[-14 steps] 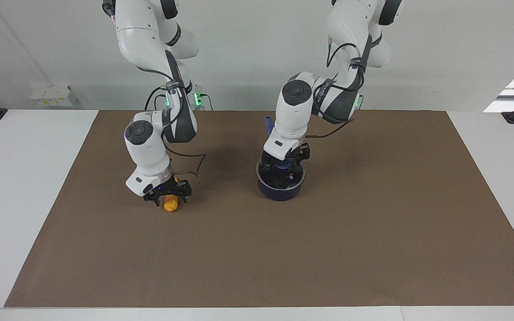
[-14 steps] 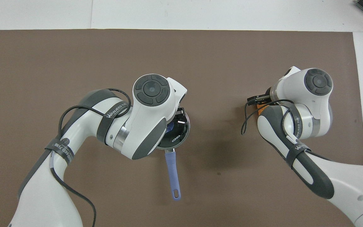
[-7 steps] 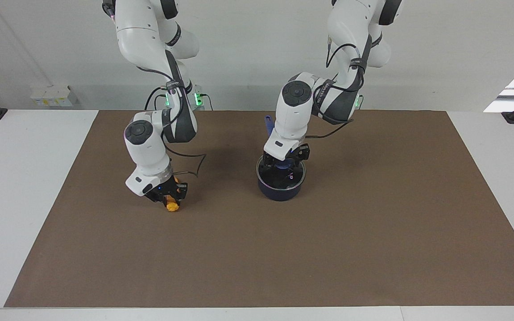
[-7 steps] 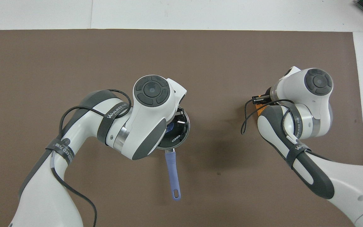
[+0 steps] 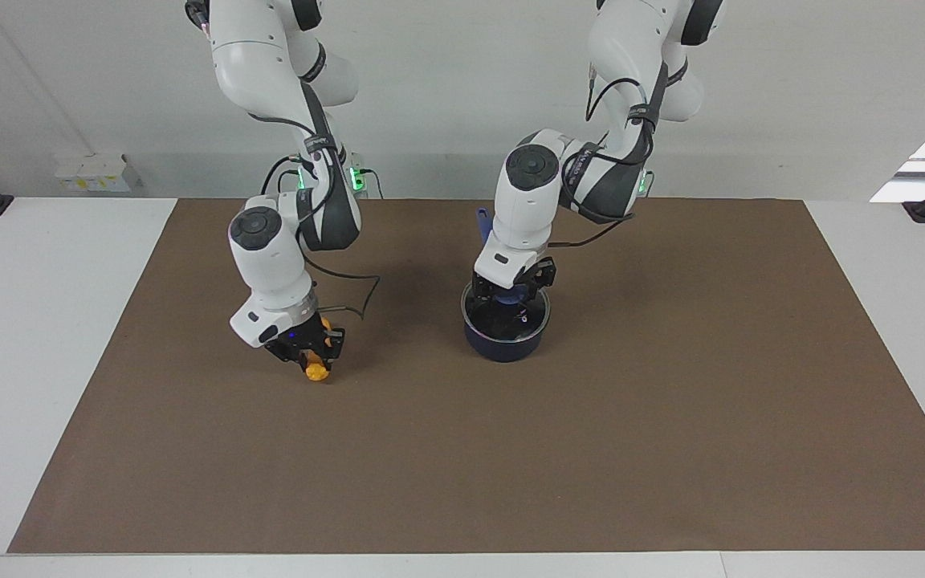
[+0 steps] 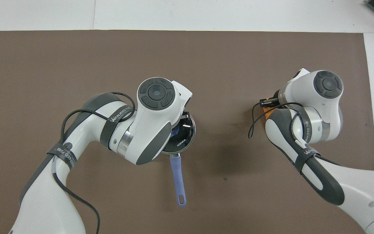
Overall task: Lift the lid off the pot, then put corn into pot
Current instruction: 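Grasp the lid knob with the left gripper while the right gripper grasps the corn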
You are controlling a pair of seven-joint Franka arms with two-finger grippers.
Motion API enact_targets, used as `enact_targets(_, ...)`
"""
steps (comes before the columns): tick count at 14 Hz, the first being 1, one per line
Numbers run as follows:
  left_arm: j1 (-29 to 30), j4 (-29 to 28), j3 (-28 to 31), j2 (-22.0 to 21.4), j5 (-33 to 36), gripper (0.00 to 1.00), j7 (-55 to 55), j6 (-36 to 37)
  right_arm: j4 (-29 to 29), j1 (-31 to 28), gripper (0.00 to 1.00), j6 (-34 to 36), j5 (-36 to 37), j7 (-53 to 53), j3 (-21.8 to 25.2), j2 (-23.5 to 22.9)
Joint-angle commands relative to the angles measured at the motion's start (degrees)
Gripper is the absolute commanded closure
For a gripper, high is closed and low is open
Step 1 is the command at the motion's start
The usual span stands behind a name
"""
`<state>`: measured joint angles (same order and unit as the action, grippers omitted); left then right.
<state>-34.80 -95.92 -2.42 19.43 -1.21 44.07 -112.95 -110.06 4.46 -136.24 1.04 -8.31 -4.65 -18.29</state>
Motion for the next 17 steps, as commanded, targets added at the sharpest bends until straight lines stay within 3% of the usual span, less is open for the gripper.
enact_targets(1, -0.8, -2.2, 0.6, -1.7, 0.0, 0.16, 2.1, -1.0, -0.5, -0.2, 1.00, 1.0, -0.6, -5.2, -2.6, 3.6)
enact_targets(3, -1.5, -2.9, 0.6, -2.1, -0.1, 0.18, 2.7, -1.0, -0.5, -0.2, 1.00, 2.2, -0.6, -7.2, -4.2, 5.0)
enact_targets(4, -1.5, -3.1, 0.6, -2.2, -0.1, 0.27, 3.0, -1.1, -0.5, -0.2, 1.00, 2.7, -0.6, -8.3, -4.8, 5.7)
enact_targets(6, -1.4, -2.9, 0.6, -2.1, -0.1, 0.88, 3.7, -1.0, -0.5, -0.2, 1.00, 4.6, -0.6, -10.6, -6.6, 7.6)
enact_targets(7, -1.4, -2.7, 0.6, -2.2, -0.1, 0.95, 3.6, -1.0, -0.5, -0.2, 1.00, 5.6, -0.6, -10.9, -7.0, 8.5)
enact_targets(13, -0.5, -1.5, 1.1, -4.2, 0.5, 1.00, 2.3, 1.2, -0.6, 1.5, 1.00, 12.0, -0.6, -11.4, -8.1, 12.4)
enact_targets(17, 5.8, -1.9, 1.4, -7.0, 0.7, 1.00, -8.9, 3.4, -0.5, 5.6, 1.00, 12.2, -0.6, -17.4, -8.3, 13.1)
